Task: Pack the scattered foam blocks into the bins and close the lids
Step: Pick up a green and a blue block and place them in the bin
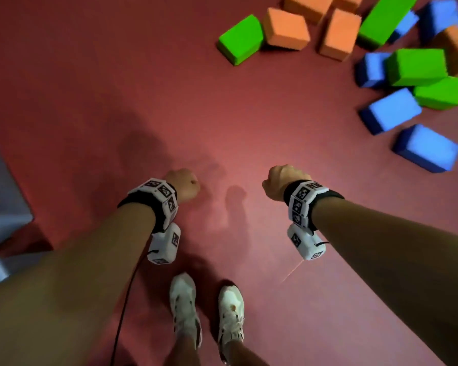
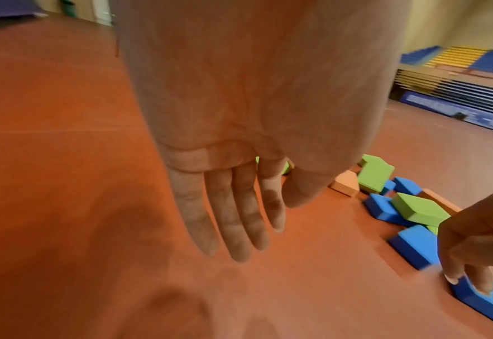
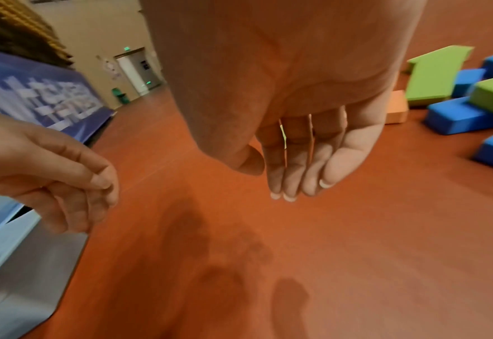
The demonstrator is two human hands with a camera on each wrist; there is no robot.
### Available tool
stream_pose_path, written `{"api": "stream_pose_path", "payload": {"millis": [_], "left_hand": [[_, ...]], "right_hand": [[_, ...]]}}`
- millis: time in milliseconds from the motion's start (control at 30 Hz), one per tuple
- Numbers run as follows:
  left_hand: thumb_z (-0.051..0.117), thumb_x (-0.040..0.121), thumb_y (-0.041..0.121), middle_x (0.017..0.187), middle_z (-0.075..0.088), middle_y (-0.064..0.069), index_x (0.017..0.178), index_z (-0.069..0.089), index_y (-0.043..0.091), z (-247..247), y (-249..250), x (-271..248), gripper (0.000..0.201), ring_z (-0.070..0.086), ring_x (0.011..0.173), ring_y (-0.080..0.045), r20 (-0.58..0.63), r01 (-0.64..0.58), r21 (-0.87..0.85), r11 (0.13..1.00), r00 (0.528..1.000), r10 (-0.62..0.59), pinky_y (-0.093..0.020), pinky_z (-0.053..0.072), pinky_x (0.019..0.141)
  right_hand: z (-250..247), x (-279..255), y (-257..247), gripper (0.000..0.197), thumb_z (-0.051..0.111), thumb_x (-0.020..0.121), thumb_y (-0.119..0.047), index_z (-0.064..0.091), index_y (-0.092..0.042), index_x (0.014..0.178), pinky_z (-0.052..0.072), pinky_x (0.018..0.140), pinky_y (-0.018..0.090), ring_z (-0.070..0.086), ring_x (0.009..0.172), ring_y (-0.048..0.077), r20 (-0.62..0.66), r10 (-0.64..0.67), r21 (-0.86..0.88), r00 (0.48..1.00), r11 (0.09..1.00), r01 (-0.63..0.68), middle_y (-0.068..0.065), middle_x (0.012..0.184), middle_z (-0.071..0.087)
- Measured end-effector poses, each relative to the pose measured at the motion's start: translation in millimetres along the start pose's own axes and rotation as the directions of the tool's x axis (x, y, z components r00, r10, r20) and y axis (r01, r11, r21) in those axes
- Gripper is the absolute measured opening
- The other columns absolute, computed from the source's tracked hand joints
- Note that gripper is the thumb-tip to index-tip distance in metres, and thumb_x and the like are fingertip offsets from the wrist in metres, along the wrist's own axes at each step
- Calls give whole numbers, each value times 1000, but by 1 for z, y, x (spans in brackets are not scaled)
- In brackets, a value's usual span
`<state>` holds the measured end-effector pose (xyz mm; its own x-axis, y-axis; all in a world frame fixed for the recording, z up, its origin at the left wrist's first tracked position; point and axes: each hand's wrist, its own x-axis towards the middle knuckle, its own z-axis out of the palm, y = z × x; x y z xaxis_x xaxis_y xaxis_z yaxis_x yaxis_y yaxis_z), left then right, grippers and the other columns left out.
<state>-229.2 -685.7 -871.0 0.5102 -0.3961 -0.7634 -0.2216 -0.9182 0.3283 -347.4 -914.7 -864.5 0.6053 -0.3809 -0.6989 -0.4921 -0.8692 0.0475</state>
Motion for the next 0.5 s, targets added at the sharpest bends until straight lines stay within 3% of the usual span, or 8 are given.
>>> {"api": "stream_pose_path", "payload": {"millis": [100,233,500], "left_hand": [[49,92,19,93,73,-18,92,69,1,-15,66,35,27,70,87,-33,-18,-71,103,992,997,74,-42,56,82],[51,93,24,98,73,-9,100,71,14,-38,153,81,23,67,95,-29,-21,-141,240,960,988,150,-35,54,87],[49,92,20,92,73,-6,95,69,14,-80,297,183,22,67,92,-27,47,-257,279,925,966,254,-35,54,85]], "right_hand": [[-17,17,59,45,45,95,-47,58,-15,125,46,82,39,61,111,37,-8,86,75,996,994,-85,13,127,59],[-42,40,124,41,47,94,-44,60,-17,122,47,84,38,61,110,37,2,186,168,982,968,-184,12,126,60],[-112,112,212,38,48,93,-41,61,-19,121,47,83,37,61,110,36,66,286,255,956,921,-294,10,126,60]]}}
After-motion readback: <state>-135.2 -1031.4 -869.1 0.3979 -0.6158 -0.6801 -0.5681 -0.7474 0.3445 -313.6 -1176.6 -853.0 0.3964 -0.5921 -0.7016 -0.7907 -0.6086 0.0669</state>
